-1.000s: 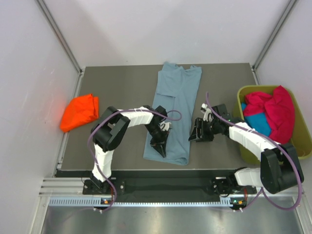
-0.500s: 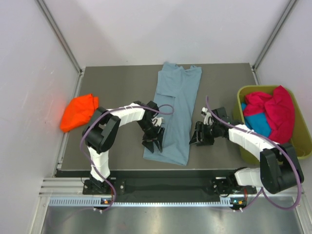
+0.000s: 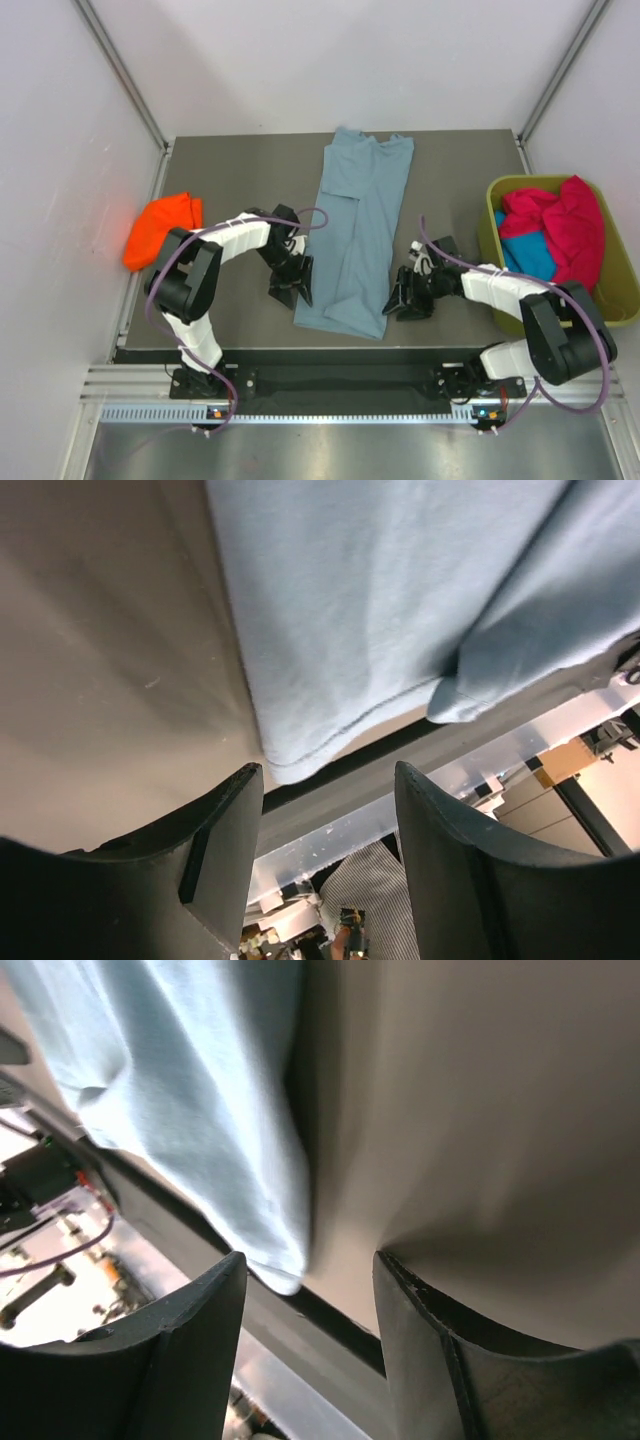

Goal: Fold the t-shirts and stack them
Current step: Fold the tshirt

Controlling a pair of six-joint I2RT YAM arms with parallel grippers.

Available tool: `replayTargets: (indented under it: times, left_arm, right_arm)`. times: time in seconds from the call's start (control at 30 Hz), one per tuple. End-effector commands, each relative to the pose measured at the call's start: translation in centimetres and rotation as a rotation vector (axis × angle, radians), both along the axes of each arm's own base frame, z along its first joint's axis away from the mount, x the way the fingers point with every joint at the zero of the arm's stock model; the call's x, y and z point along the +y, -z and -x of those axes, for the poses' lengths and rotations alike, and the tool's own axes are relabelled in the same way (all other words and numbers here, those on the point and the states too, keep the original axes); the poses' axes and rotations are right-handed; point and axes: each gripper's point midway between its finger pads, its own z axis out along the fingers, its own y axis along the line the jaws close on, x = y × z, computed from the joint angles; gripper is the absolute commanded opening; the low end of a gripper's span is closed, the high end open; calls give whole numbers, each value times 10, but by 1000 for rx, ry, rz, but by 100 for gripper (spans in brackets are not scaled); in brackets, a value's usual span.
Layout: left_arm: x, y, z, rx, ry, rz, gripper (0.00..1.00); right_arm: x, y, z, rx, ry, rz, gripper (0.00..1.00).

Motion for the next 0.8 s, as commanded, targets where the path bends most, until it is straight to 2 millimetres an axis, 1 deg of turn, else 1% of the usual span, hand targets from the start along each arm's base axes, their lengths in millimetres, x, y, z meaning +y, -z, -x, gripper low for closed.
replayTargets:
  times: [0.0, 0.13, 0.2, 0.37, 0.53, 0.67, 0.77]
  left_arm:
    - [-2, 6, -5, -23, -22, -4, 60]
    - [-5, 15, -8, -4, -32, -5, 60]
    - [-7, 17, -10, 0, -36, -2, 60]
    - [-7, 23, -8, 26, -46, -13, 60]
    - [-7, 24, -2, 51, -61, -7, 59]
    - [-8, 22, 5, 75, -70, 5, 57]
    - [-8, 22, 12, 96, -83, 16, 54]
  right_arm:
    - [15, 4, -2, -7, -11, -31, 55]
    - [27, 5, 3, 16, -27, -45, 54]
    - [32, 8, 9, 33, -50, -46, 55]
    - [38, 11, 18, 52, -67, -45, 54]
    - [42, 17, 24, 77, -68, -46, 54]
    - [51, 18, 31, 95, -91, -59, 54]
    - [57, 18, 34, 91, -117, -54, 50]
